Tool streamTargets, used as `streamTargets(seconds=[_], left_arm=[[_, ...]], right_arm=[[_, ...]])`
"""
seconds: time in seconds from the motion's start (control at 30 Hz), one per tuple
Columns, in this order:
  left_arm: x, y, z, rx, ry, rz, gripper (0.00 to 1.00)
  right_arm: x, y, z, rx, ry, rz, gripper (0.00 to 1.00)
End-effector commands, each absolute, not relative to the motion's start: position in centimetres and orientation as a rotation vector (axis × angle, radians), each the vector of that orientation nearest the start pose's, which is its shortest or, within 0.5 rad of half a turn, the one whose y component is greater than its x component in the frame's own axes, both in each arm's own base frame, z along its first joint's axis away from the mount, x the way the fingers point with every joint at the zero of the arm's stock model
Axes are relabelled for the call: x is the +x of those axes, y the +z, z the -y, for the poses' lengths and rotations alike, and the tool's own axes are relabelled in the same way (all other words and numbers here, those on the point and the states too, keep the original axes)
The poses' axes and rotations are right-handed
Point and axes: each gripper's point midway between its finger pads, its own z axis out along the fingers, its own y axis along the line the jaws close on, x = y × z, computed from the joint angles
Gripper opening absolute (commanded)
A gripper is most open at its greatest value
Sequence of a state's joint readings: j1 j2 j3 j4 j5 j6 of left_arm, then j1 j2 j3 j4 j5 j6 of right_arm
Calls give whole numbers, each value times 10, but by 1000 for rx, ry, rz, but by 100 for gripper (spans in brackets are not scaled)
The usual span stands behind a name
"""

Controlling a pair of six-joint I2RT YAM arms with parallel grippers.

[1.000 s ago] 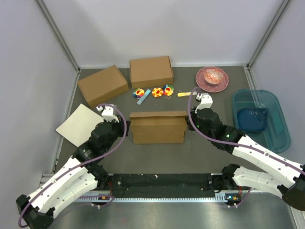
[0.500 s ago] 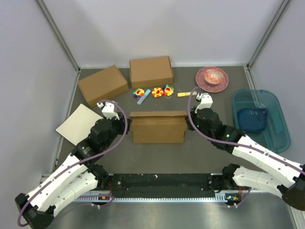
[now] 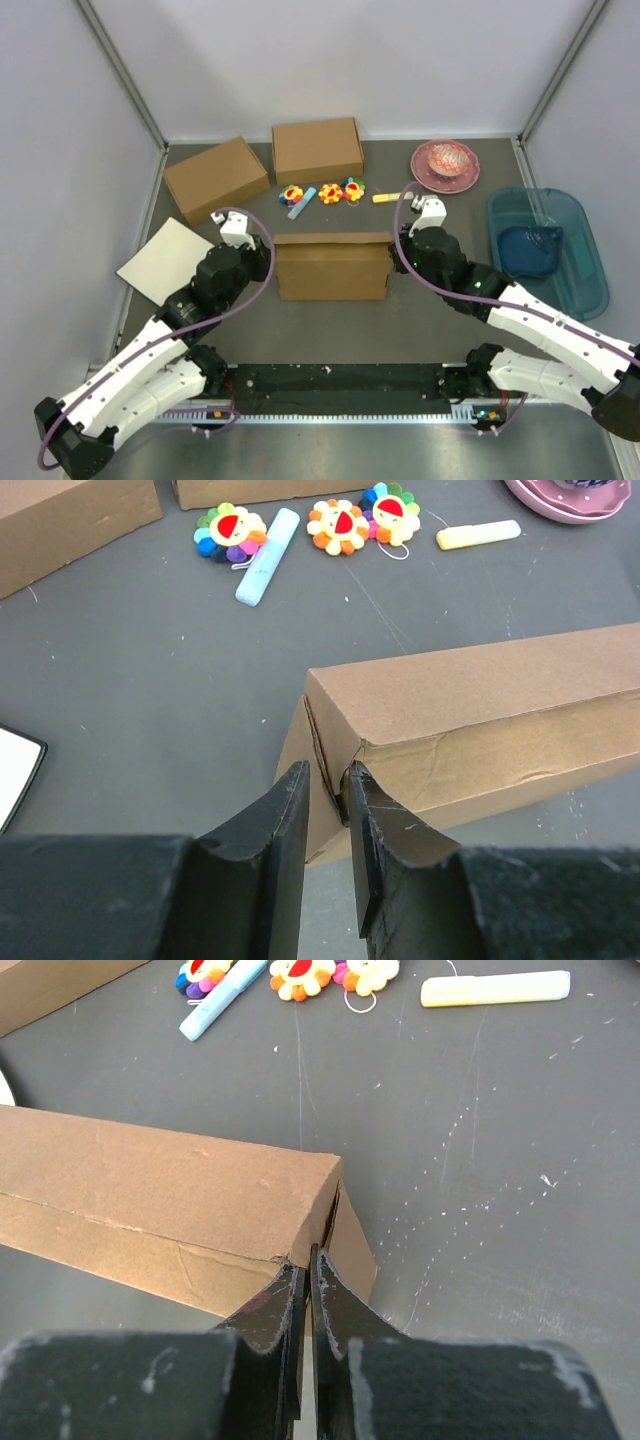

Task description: Fold the paper box

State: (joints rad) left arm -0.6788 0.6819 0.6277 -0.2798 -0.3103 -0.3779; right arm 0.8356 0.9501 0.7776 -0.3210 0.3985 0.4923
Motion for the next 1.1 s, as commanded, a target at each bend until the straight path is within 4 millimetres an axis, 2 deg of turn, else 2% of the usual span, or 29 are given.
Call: streamTargets(seconds=[0.0,0.2,0.3,0.6,0.8,1.07], left_arm=[[253,248,151,69,-450,-1809,27],[254,258,150,79,-441,-1786,32],[255,257,150,86,-430,-1789,32],[259,251,154,101,-424,-1800,17],[261,254,157,110,-428,-1791,1],[261,243,158,112,-429,-1807,0]], right_arm=[[225,140,-179,-186,278,-2242,0],[226,140,-179,-190,272,-2242,0],[226,140,-179,-186,273,-2244,0],[225,140,-180,-194,278,-2242,0],[224,139,-179,-194,280,-2243,0],[222,142,-181,-202,305,-2241,0]])
